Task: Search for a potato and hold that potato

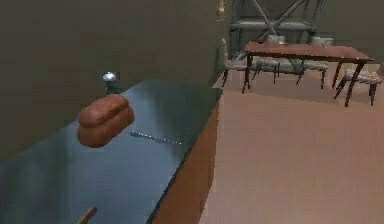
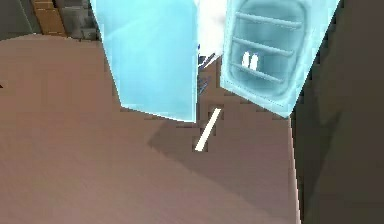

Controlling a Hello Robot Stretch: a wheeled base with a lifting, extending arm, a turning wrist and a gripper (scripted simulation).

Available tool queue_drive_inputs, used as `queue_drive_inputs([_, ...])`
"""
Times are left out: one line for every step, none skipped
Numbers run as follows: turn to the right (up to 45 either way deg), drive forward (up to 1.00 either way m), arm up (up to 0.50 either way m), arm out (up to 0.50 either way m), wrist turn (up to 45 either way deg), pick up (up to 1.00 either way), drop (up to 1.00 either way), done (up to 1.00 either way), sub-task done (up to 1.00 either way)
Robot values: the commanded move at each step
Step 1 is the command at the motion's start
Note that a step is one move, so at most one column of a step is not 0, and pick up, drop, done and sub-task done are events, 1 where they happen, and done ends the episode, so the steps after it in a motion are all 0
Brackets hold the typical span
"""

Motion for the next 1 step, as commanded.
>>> queue_drive_inputs([-45.0, 0.0, 0.0, 0.0, 0.0, 0.0, 0.0, 0.0, 0.0])
